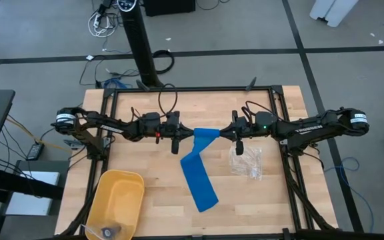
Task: Roll bandage
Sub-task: Roll the blue bandage
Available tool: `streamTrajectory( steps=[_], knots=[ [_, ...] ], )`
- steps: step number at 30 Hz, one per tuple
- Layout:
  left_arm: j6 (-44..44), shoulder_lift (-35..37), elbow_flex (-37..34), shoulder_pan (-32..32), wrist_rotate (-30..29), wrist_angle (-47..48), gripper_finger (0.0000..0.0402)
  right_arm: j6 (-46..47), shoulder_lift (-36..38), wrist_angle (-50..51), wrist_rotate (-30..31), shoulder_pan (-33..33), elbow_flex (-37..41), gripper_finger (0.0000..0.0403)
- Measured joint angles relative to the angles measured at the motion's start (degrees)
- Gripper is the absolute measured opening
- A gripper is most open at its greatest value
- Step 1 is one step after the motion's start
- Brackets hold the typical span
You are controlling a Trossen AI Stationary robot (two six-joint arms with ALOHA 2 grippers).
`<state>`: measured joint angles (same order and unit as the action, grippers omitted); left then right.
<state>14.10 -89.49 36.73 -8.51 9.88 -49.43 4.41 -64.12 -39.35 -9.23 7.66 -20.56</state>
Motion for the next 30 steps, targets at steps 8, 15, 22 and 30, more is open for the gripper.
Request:
streamTrajectory(
  steps=[8, 15, 22, 30],
  knots=[
    [5.25, 0.02, 0.00, 0.00, 1.12, 0.01, 0.0009, -1.00, 0.00, -0.26, 0.00, 0.00, 0.02, 0.0003],
    [7.21, 0.02, 0.00, 0.00, 1.12, 0.00, 0.0010, -1.08, 0.00, -0.31, 0.02, 0.00, 0.02, 0.0001],
    [7.22, 0.02, 0.00, 0.00, 1.12, 0.00, 0.0011, -1.14, 0.00, -0.35, 0.04, 0.00, 0.04, 0.0001],
    [6.69, 0.04, 0.00, 0.00, 1.12, -0.33, 0.0011, -2.33, 0.00, -0.42, 0.07, 0.00, 0.04, 0.0001]
  ],
)
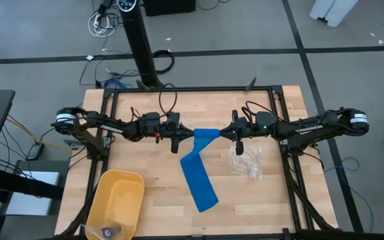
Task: Roll bandage
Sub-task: Roll the blue bandage
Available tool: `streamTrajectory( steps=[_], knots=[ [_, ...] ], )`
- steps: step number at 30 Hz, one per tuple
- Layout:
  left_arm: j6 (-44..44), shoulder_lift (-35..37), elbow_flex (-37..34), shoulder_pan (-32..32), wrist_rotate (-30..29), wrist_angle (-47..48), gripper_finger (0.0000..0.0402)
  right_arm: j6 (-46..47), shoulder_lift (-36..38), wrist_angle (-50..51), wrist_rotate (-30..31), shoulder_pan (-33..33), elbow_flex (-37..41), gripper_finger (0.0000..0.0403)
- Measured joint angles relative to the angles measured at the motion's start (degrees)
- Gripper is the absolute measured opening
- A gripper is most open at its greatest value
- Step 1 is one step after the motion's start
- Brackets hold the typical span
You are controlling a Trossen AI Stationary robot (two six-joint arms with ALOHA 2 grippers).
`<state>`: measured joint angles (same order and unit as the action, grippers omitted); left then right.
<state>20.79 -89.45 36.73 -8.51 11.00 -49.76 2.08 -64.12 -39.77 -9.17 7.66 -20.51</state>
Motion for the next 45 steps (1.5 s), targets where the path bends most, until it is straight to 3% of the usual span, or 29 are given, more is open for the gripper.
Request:
streamTrajectory(
  steps=[9, 19, 24, 35, 41, 45],
  knots=[
    [-15.39, 0.00, 0.00, 0.46, -5.51, -0.11, 0.0010, -11.01, 0.00, 0.02, 0.26, -0.02, 0.03, 0.0001],
    [-32.50, 0.00, 0.00, 1.93, -7.60, -3.09, 0.0010, -28.47, 0.02, 0.04, -0.12, -0.03, 0.04, 0.0001],
    [-40.29, 0.02, 0.00, 3.90, -12.94, -4.31, 0.0010, -24.40, 0.04, 0.15, 2.03, -0.02, 0.04, 0.0004],
    [-58.77, 0.02, 0.04, 10.80, -28.54, -4.61, 0.0010, 1.93, 0.00, -2.73, 3.80, 0.02, 0.04, 0.0029],
    [-62.35, 0.02, 0.09, 13.56, -32.99, -4.37, 0.0010, -4.52, 0.00, -3.94, 3.81, 0.02, 0.04, 0.0004],
    [-55.01, 0.02, 0.09, 13.88, -33.70, -4.74, 0.0010, -16.03, 0.00, -4.22, 2.40, -0.41, 0.04, 0.0004]
  ],
)
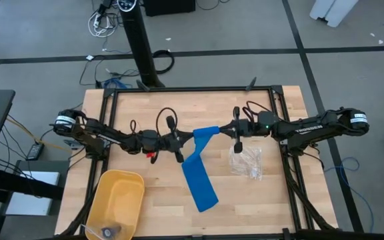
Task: Roll bandage
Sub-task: Roll the blue bandage
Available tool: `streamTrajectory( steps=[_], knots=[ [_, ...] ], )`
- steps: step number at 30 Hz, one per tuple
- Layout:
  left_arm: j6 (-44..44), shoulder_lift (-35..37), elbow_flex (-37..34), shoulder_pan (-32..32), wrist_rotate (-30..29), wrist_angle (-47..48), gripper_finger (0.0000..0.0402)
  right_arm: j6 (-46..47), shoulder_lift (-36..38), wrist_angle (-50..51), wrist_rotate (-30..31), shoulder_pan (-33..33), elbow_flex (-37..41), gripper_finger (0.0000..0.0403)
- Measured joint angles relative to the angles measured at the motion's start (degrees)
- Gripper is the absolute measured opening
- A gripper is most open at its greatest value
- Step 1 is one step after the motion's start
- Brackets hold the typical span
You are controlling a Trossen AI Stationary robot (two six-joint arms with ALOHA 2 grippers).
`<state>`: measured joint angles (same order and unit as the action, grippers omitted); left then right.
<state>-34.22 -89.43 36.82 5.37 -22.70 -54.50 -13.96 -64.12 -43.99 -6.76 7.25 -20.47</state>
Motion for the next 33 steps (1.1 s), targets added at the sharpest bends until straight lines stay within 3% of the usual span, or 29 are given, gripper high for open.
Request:
streamTrajectory(
  steps=[4, 18, 21, 26, 33],
  knots=[
    [10.36, 0.00, 0.47, 0.00, -0.17, 0.09, 0.0010, -7.90, 0.00, 0.07, -0.23, -0.57, 0.00, 0.0002],
    [47.98, 0.00, 1.22, -0.97, 0.28, 0.00, 0.0010, -19.69, 0.02, 2.63, -0.37, -0.77, 0.00, 0.0001],
    [47.12, 0.00, 1.22, -1.01, 0.27, 0.00, 0.0010, -15.24, 0.02, 2.63, -0.37, -0.77, 0.00, 0.0002],
    [35.43, 0.00, 1.22, -0.98, 0.25, -0.17, 0.0005, -3.00, 0.02, 2.60, 0.05, -0.77, 0.00, 0.0023],
    [24.88, -0.02, 1.29, -0.76, -3.40, -0.11, 0.0003, 1.89, 0.00, 2.32, 2.57, -0.77, -0.04, 0.0057]
  ],
)
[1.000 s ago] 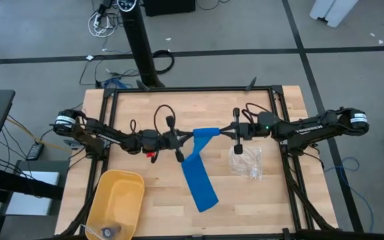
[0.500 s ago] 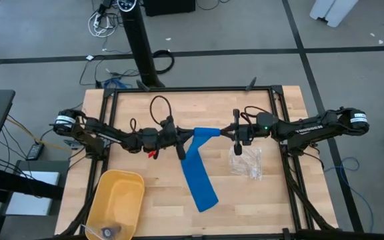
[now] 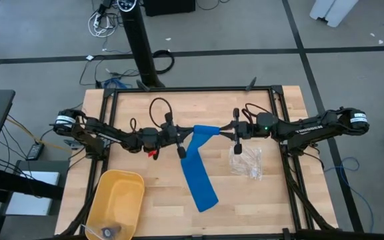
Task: Roll bandage
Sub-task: Roll the blue bandage
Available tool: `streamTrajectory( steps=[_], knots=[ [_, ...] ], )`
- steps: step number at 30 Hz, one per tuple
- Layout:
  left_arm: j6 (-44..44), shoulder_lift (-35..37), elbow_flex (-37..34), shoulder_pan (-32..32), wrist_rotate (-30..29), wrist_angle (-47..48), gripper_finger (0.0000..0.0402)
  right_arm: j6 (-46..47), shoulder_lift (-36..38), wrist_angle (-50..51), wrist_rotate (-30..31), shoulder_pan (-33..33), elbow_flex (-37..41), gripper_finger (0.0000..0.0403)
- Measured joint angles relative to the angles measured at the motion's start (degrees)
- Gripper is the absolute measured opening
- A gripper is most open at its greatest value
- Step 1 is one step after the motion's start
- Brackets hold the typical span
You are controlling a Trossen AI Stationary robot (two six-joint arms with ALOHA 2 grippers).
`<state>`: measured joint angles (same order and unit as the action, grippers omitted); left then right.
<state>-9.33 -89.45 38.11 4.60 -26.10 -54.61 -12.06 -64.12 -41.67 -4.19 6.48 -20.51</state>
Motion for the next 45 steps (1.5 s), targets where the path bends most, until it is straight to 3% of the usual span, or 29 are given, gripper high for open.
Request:
streamTrajectory(
  steps=[15, 20, 24, 27, 39, 45],
  knots=[
    [-6.74, -0.02, 0.02, 1.62, -0.80, -3.51, 0.0001, 4.40, 3.84, 2.05, -0.27, -0.02, -0.02, 0.0057],
    [-2.03, -0.02, -0.01, 1.84, 6.37, -3.34, 0.0001, 2.41, 4.04, 1.64, -7.02, -0.03, -0.02, 0.0049],
    [2.10, 0.00, -0.05, 1.85, 12.36, -2.89, 0.0008, 1.65, 4.04, 1.05, -8.10, -0.08, -0.02, 0.0022],
    [3.99, 0.00, -0.05, 1.77, 12.32, -1.74, 0.0017, 1.12, 4.04, 1.01, -8.04, -0.07, -0.02, 0.0005],
    [5.30, 0.00, -0.07, 0.55, 12.29, 0.33, 0.0030, 0.99, 4.04, 1.01, -10.94, -0.07, 0.00, 0.0002],
    [2.05, 0.00, -0.07, 0.55, 11.51, 3.54, 0.0031, 1.00, 4.04, 1.01, -11.05, -0.07, -0.02, 0.0001]
  ],
)
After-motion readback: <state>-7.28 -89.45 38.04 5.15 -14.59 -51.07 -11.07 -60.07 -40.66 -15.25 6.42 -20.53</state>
